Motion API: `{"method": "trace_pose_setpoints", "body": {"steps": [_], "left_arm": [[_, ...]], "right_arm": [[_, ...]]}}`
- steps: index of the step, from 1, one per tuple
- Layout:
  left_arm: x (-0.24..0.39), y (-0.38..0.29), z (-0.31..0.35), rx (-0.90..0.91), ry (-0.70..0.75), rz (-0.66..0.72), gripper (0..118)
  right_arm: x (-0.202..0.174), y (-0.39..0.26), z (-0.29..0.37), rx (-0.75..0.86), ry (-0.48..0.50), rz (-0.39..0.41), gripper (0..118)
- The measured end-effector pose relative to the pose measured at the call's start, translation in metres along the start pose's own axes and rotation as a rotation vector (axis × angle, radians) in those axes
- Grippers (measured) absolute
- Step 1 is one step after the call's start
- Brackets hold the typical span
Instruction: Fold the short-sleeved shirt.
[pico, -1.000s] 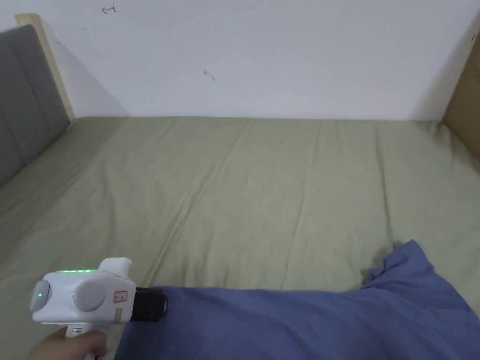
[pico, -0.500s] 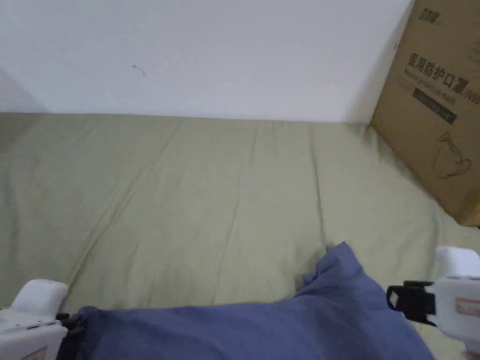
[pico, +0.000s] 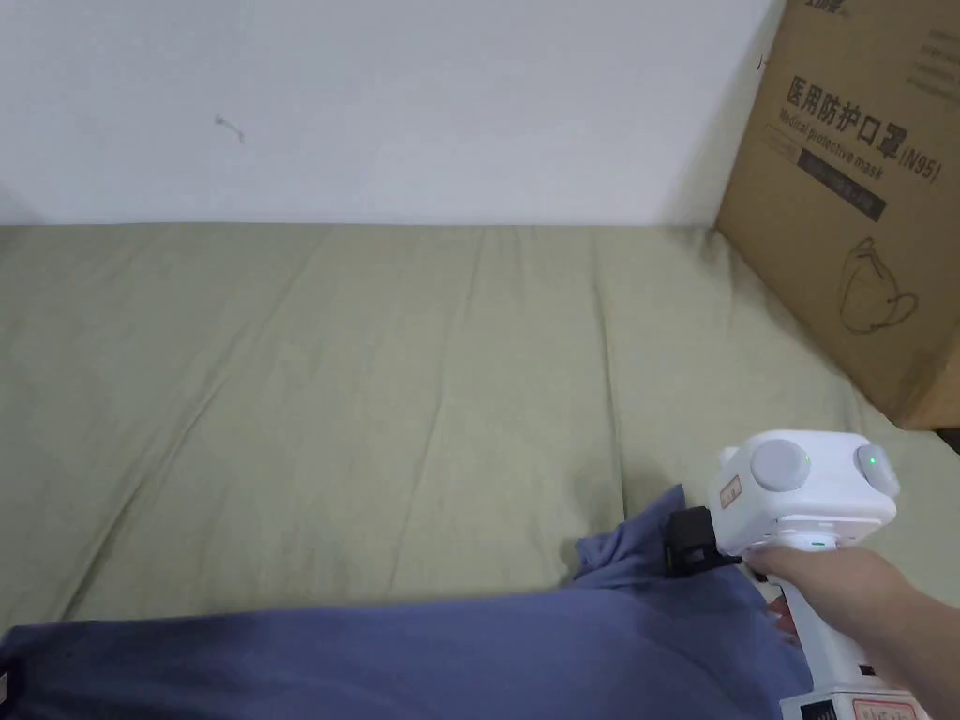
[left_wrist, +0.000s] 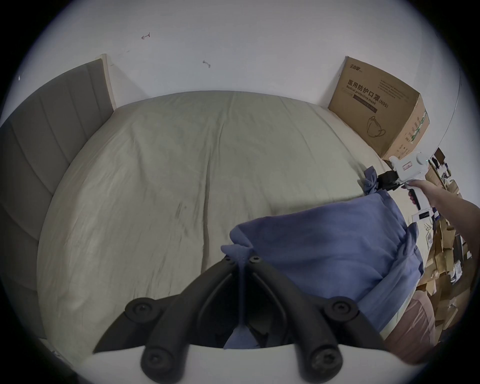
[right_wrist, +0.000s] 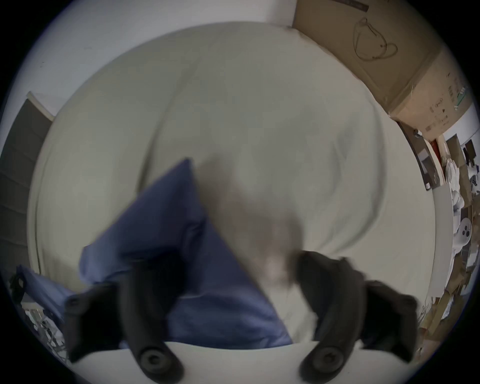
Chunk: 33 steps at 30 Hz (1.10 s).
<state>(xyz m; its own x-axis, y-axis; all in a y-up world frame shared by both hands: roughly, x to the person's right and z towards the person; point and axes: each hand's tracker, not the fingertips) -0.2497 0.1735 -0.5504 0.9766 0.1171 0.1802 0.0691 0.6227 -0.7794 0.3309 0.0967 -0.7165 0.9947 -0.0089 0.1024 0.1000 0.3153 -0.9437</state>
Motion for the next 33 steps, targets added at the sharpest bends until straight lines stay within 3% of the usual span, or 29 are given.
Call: {"method": "trace_pose_setpoints", "body": {"steps": [1, 2, 3, 6, 8, 12, 14, 18, 23, 31, 32, 33], "left_arm": [[0.000, 0.000, -0.001, -0.003, 0.001, -0.002, 2], [0.001, -0.001, -0.003, -0.005, 0.004, -0.005, 2], [0.002, -0.002, -0.003, -0.005, 0.006, -0.006, 1], [0.001, -0.004, -0.004, 0.004, 0.019, 0.017, 1], [-0.001, -0.003, -0.005, 0.017, 0.015, 0.053, 1], [-0.005, 0.007, -0.004, 0.063, 0.110, 0.050, 1], [-0.006, 0.015, -0.003, 0.114, 0.076, 0.057, 2], [-0.008, 0.027, 0.007, 0.183, 0.033, 0.092, 2], [-0.005, 0.006, 0.021, 0.125, -0.048, -0.034, 1], [-0.027, -0.096, 0.047, -0.006, -0.207, 0.009, 2], [-0.029, -0.106, 0.046, -0.026, -0.218, 0.029, 7], [-0.031, -0.114, 0.044, -0.026, -0.206, 0.040, 21]], "right_arm": [[-0.004, -0.002, 0.008, 0.027, -0.022, 0.036, 56], [-0.007, -0.005, 0.017, 0.038, -0.009, 0.061, 7], [-0.009, -0.007, 0.022, 0.018, 0.054, 0.069, 1], [-0.011, -0.018, 0.041, 0.053, 0.089, 0.067, 1], [-0.009, -0.017, 0.058, 0.137, 0.033, 0.053, 1], [0.009, -0.006, 0.089, 0.270, 0.062, -0.091, 1], [0.016, -0.003, 0.105, 0.326, 0.105, -0.164, 1], [0.011, -0.025, 0.145, 0.441, 0.087, -0.142, 1], [0.030, -0.109, 0.176, 0.428, 0.111, -0.160, 1], [0.065, -0.292, 0.175, 0.243, 0.194, -0.203, 1], [0.065, -0.304, 0.164, 0.213, 0.200, -0.222, 1], [0.064, -0.311, 0.152, 0.184, 0.205, -0.259, 5]]}}
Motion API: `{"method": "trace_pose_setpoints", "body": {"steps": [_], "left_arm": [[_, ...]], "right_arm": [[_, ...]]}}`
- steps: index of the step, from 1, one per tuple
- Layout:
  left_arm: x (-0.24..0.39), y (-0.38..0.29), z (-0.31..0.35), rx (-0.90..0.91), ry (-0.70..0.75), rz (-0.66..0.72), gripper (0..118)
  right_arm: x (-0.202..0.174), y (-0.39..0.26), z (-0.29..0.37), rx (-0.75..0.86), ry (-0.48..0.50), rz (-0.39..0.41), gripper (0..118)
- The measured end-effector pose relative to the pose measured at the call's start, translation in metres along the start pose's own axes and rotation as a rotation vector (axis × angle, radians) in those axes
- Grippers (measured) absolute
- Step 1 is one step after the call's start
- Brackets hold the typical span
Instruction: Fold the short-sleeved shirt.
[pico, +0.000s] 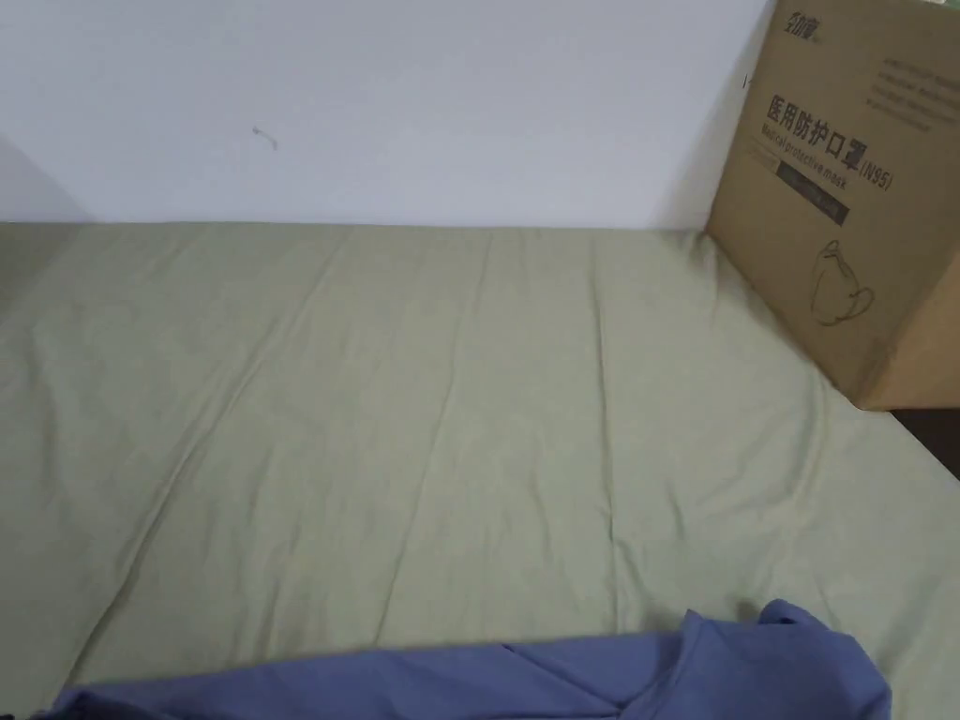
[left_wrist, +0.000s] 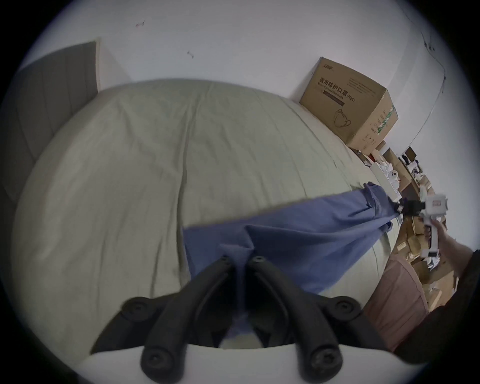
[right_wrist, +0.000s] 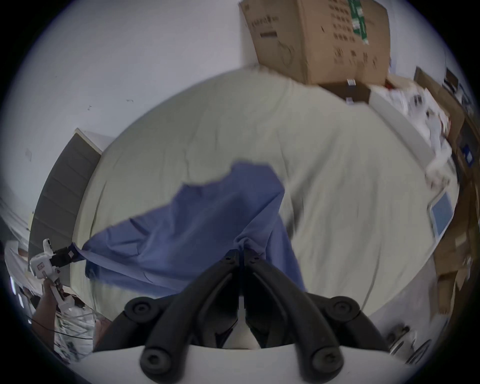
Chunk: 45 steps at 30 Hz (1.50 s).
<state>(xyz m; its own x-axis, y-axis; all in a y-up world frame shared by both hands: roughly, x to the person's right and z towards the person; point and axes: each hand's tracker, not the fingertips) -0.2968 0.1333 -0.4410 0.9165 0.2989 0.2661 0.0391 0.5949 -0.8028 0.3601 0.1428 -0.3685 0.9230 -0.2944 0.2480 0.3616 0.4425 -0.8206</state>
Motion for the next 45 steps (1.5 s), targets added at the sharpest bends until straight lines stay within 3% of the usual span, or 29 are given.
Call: {"method": "trace_pose_setpoints", "body": {"steps": [1, 2, 3, 4, 7, 10, 13, 15, 16, 17, 18, 20, 21, 23, 27, 29, 33, 34, 35, 36, 37, 38, 39, 45], "left_arm": [[-0.002, -0.006, -0.001, 0.006, 0.020, 0.001, 46], [-0.005, -0.012, -0.001, 0.023, 0.054, 0.002, 96], [-0.007, -0.014, 0.000, 0.028, 0.093, 0.015, 118], [-0.008, -0.019, 0.008, 0.041, 0.105, 0.032, 114], [-0.005, -0.012, 0.035, 0.135, 0.100, 0.129, 110], [0.031, 0.002, 0.079, 0.275, 0.074, 0.100, 111], [0.080, 0.009, 0.111, 0.416, 0.055, 0.040, 112], [0.117, 0.011, 0.129, 0.506, 0.045, 0.012, 95], [0.137, 0.009, 0.136, 0.569, 0.056, -0.015, 73], [0.150, 0.006, 0.140, 0.628, 0.064, -0.038, 26], [0.166, 0.004, 0.142, 0.669, 0.086, -0.065, 0], [0.192, -0.006, 0.142, 0.762, 0.255, -0.106, 0], [0.198, -0.009, 0.142, 0.792, 0.271, -0.101, 0], [0.195, -0.014, 0.144, 0.806, 0.182, -0.059, 0], [0.163, -0.014, 0.159, 0.726, 0.207, -0.029, 0], [0.118, 0.003, 0.163, 0.628, 0.127, 0.089, 0], [0.005, 0.017, 0.114, 0.205, -0.244, 0.358, 0], [-0.016, 0.008, 0.096, 0.143, -0.283, 0.403, 3], [-0.033, -0.001, 0.082, 0.127, -0.297, 0.431, 23], [-0.049, -0.008, 0.068, 0.098, -0.317, 0.443, 54], [-0.056, -0.014, 0.058, 0.075, -0.324, 0.462, 95], [-0.068, -0.022, 0.043, 0.045, -0.333, 0.480, 118], [-0.078, -0.030, 0.033, 0.029, -0.310, 0.503, 114], [-0.145, -0.074, -0.046, 0.022, -0.636, 0.825, 118]], "right_arm": [[0.004, -0.008, -0.010, -0.007, -0.015, -0.034, 21], [0.018, -0.010, -0.021, 0.032, -0.080, -0.061, 65], [0.022, -0.013, -0.025, 0.075, -0.143, -0.070, 98], [0.023, -0.014, -0.025, 0.109, -0.213, -0.060, 115], [0.021, -0.006, 0.002, 0.187, -0.204, -0.082, 117], [-0.010, 0.005, 0.050, 0.266, -0.102, -0.026, 117], [-0.064, 0.009, 0.098, 0.374, 0.007, 0.069, 116], [-0.098, 0.002, 0.125, 0.509, 0.102, 0.158, 102], [-0.115, -0.004, 0.136, 0.595, 0.157, 0.215, 80], [-0.130, -0.010, 0.145, 0.657, 0.156, 0.251, 24], [-0.147, -0.023, 0.155, 0.734, 0.143, 0.291, 0], [-0.163, -0.038, 0.164, 0.872, 0.062, 0.297, 0], [-0.166, -0.044, 0.168, 0.910, 0.087, 0.276, 0], [-0.169, -0.049, 0.169, 0.909, 0.132, 0.256, 0], [-0.166, -0.048, 0.175, 0.830, 0.119, 0.302, 0], [-0.161, -0.051, 0.178, 0.815, 0.094, 0.285, 0], [-0.161, -0.050, 0.167, 0.747, 0.085, 0.289, 0], [-0.163, -0.046, 0.160, 0.716, 0.083, 0.309, 0], [-0.165, -0.043, 0.154, 0.685, 0.074, 0.326, 0], [-0.170, -0.040, 0.149, 0.665, 0.050, 0.338, 0], [-0.173, -0.038, 0.145, 0.656, 0.036, 0.338, 0], [-0.177, -0.034, 0.142, 0.646, 0.035, 0.331, 0], [-0.179, -0.032, 0.140, 0.635, 0.043, 0.326, 0], [-0.203, -0.024, 0.113, 0.514, 0.057, 0.327, 0]]}}
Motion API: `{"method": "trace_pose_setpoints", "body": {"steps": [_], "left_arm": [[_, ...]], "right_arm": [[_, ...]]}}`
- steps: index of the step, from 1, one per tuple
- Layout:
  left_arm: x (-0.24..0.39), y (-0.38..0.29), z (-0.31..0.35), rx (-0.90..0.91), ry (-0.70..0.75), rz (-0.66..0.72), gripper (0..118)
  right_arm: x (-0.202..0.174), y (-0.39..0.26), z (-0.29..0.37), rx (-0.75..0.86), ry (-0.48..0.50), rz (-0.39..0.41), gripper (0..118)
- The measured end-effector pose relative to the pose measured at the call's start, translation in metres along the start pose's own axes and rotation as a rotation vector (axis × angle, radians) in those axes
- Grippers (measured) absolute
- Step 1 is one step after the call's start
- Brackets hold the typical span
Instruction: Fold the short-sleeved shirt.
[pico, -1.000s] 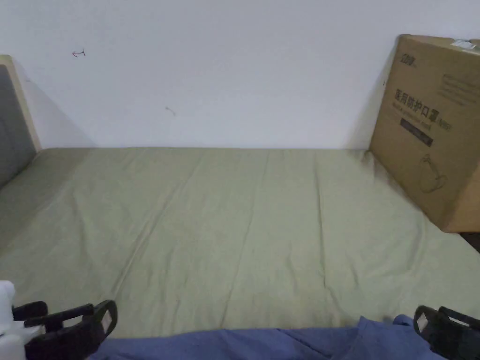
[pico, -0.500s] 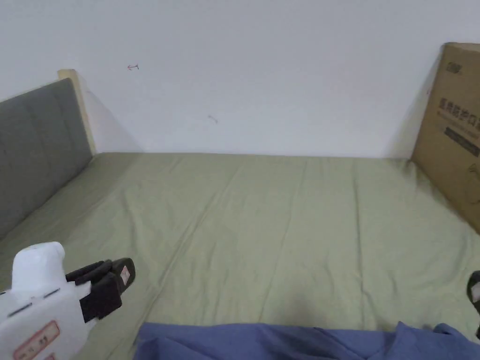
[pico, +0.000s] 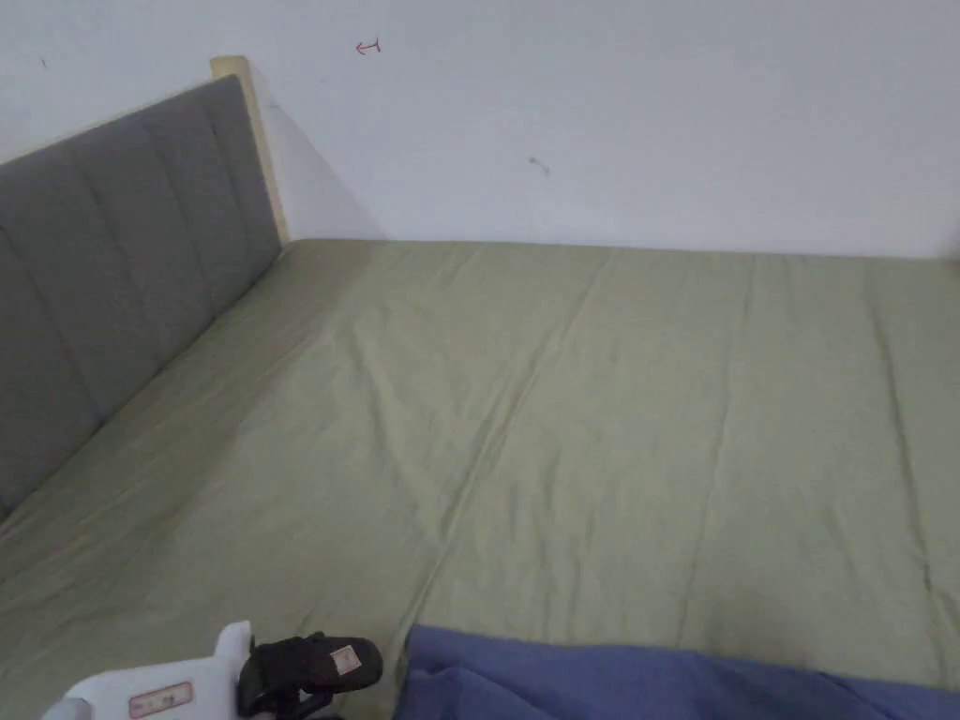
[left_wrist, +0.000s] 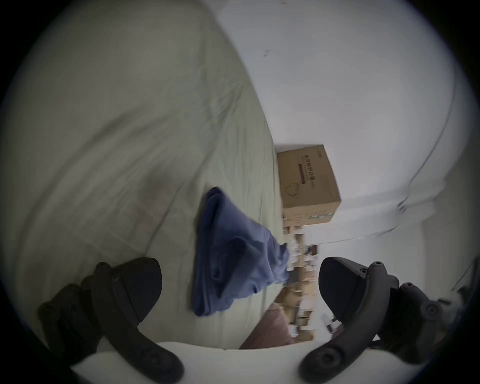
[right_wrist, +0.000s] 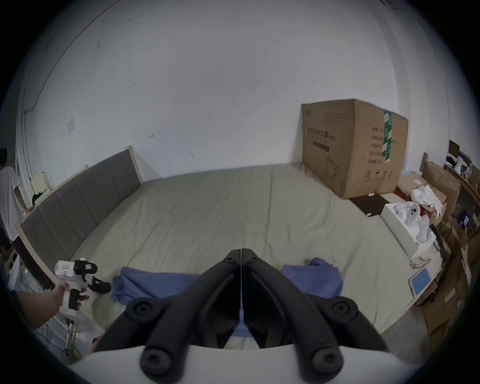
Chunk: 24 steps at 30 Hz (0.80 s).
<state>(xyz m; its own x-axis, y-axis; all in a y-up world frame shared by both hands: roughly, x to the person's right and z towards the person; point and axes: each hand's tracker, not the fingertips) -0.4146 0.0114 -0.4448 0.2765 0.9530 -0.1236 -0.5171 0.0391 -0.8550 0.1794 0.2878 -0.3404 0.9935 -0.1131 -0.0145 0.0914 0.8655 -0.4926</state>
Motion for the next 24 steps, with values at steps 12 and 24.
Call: {"method": "trace_pose_setpoints", "body": {"steps": [12, 24], "left_arm": [[-0.009, 0.001, -0.081, -0.048, 0.247, -0.207, 6], [0.128, -0.033, -0.025, 0.044, 0.786, -0.692, 6]], "right_arm": [[-0.029, -0.012, -0.040, -0.117, 0.080, -0.004, 0], [0.010, -0.026, -0.027, -0.147, 0.061, -0.121, 0]]}}
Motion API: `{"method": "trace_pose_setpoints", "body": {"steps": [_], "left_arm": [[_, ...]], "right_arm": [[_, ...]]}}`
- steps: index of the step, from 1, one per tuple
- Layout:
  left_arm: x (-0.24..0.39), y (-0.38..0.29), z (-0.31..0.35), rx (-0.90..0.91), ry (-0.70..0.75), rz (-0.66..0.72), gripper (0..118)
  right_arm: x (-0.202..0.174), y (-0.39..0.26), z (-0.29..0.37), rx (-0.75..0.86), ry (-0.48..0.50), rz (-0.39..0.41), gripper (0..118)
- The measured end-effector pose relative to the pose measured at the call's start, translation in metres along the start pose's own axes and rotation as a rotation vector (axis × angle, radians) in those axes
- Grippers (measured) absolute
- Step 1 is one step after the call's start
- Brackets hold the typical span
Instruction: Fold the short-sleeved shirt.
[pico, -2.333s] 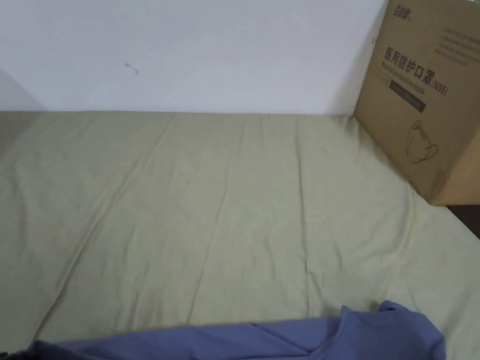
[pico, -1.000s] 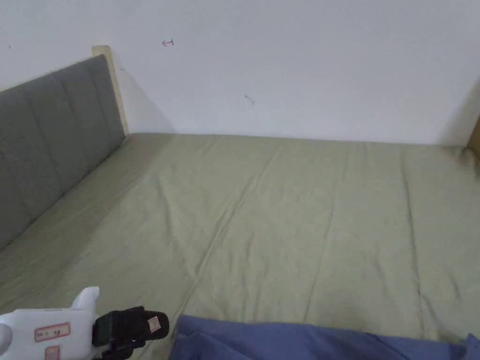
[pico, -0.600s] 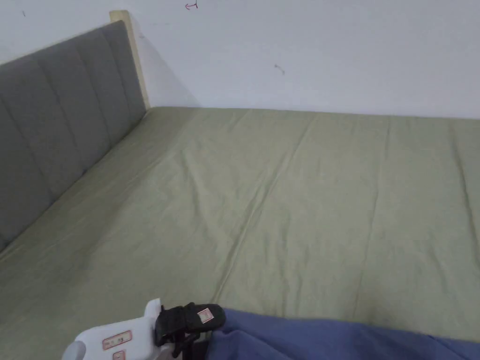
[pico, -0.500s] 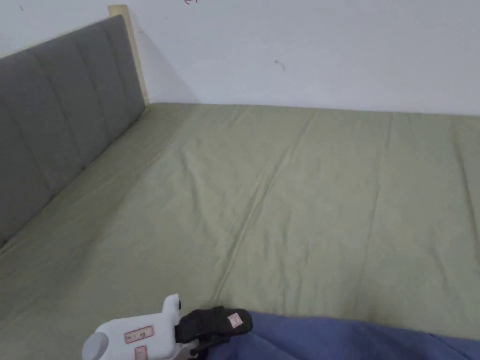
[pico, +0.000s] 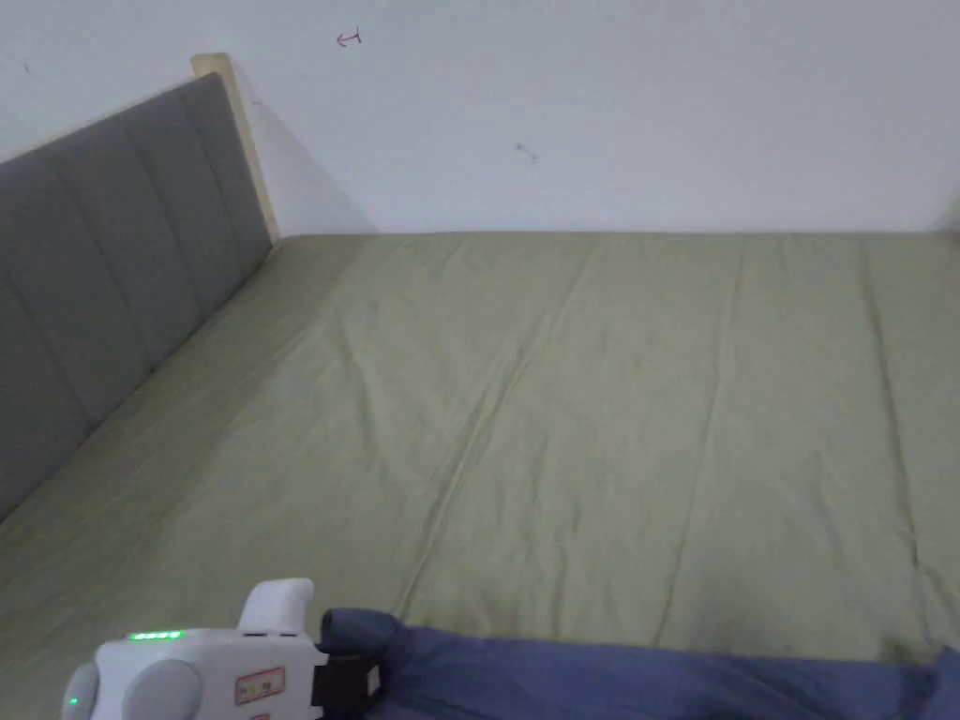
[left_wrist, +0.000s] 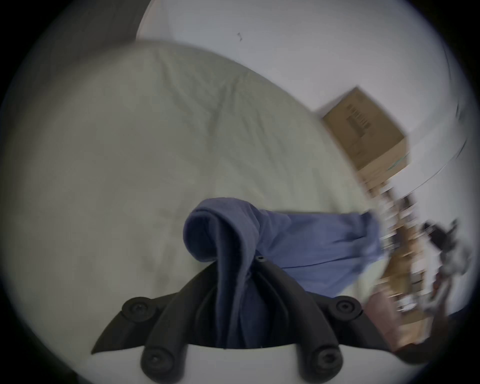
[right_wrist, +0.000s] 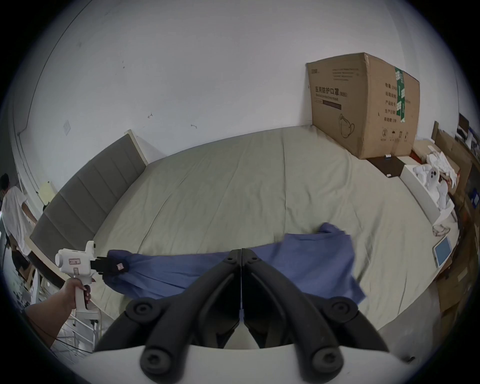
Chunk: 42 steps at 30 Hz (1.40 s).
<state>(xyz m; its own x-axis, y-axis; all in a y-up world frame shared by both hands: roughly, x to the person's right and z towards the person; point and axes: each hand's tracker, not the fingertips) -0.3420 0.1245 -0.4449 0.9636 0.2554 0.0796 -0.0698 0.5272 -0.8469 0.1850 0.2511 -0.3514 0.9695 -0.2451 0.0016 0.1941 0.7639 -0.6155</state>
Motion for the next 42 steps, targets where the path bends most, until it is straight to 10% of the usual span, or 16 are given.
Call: {"method": "trace_pose_setpoints", "body": {"steps": [3, 8, 11, 12, 13, 14, 21, 22, 24, 25, 36, 42], "left_arm": [[0.019, 0.001, 0.022, -0.009, 0.180, -0.111, 7], [0.131, 0.018, 0.013, 0.047, -0.376, 0.125, 12], [0.206, 0.028, -0.025, -0.029, -0.436, -0.022, 63], [0.229, 0.029, -0.036, -0.056, -0.430, -0.068, 63], [0.245, 0.029, -0.041, -0.079, -0.413, -0.118, 104], [0.251, 0.032, -0.035, -0.060, -0.422, -0.175, 117], [0.242, 0.026, -0.008, 0.034, -0.278, -0.121, 105], [0.237, 0.022, -0.008, 0.035, -0.228, -0.120, 92], [0.239, 0.012, -0.014, 0.052, -0.153, -0.150, 6], [0.241, 0.007, -0.023, 0.028, -0.141, -0.167, 0], [0.325, -0.032, -0.132, -0.247, -0.344, -0.265, 0], [0.277, -0.021, -0.087, -0.161, -0.890, 0.205, 0]], "right_arm": [[0.010, -0.009, 0.007, -0.009, 0.028, -0.036, 0], [0.027, -0.024, 0.020, -0.017, 0.029, -0.038, 0], [0.044, -0.025, 0.031, -0.014, 0.021, -0.084, 0], [0.049, -0.024, 0.035, -0.009, 0.014, -0.095, 0], [0.055, -0.023, 0.039, -0.002, 0.003, -0.104, 0], [0.060, -0.022, 0.044, 0.007, -0.010, -0.110, 0], [0.088, -0.026, 0.060, 0.043, -0.042, -0.140, 0], [0.091, -0.028, 0.059, 0.036, -0.041, -0.147, 0], [0.095, -0.031, 0.057, 0.029, -0.037, -0.162, 0], [0.097, -0.032, 0.055, 0.022, -0.034, -0.170, 0], [0.087, -0.024, 0.074, 0.034, 0.000, -0.166, 0], [0.076, -0.024, 0.074, 0.030, 0.032, -0.157, 0]]}}
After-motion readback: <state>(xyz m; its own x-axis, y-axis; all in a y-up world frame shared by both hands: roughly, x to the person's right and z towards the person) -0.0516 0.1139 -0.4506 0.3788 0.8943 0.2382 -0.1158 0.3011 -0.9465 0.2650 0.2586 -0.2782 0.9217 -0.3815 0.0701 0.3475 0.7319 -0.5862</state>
